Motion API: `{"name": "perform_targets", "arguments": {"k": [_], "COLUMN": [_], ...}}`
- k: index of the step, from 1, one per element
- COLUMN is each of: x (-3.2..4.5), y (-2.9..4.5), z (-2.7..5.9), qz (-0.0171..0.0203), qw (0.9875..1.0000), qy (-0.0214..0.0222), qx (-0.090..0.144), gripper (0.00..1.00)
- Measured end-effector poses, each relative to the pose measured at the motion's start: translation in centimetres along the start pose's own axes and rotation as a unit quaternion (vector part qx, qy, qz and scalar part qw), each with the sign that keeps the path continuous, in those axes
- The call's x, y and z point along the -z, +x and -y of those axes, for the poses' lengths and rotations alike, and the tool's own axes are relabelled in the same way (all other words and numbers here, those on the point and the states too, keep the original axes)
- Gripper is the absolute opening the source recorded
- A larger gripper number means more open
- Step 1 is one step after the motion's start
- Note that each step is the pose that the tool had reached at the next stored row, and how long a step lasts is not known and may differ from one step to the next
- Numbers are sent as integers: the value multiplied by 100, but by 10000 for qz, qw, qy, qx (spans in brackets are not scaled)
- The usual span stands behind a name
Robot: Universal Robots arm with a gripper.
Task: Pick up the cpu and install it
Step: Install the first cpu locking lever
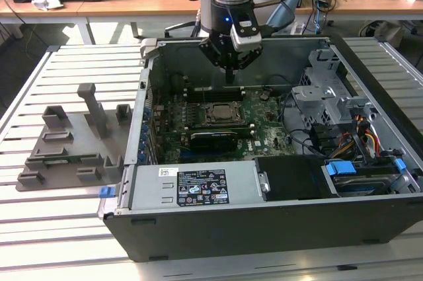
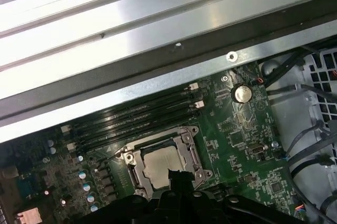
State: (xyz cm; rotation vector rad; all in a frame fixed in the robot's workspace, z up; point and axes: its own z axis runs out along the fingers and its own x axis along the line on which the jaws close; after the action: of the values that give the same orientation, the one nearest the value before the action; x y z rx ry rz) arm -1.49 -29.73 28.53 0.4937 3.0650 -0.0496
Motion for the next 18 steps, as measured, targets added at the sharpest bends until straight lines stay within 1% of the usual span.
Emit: {"name": "perform_targets", "arguments": {"k": [1, 2, 4, 7, 10, 12, 13, 14, 15, 16, 18], "x": [0, 0, 0, 0, 0, 0, 0, 0, 0, 0, 0], "y": [0, 0, 0, 0, 0, 0, 0, 0, 0, 0, 2], "z": [0, -1, -1, 0, -1, 0, 0, 0, 0, 0, 0], "qz": [3, 6, 12, 23, 29, 33, 36, 38, 46, 53, 53], "qw": [10000, 9997, 9992, 9976, 9961, 9947, 9936, 9928, 9890, 9848, 9847], "qy": [-3, -8, -13, -10, -15, -21, -25, -29, -40, -51, -52], "qx": [87, 232, 407, 690, 881, 1023, 1130, 1199, 1476, 1737, 1743], "gripper": [11, 11, 11, 11, 11, 11, 11, 11, 11, 11, 11]}}
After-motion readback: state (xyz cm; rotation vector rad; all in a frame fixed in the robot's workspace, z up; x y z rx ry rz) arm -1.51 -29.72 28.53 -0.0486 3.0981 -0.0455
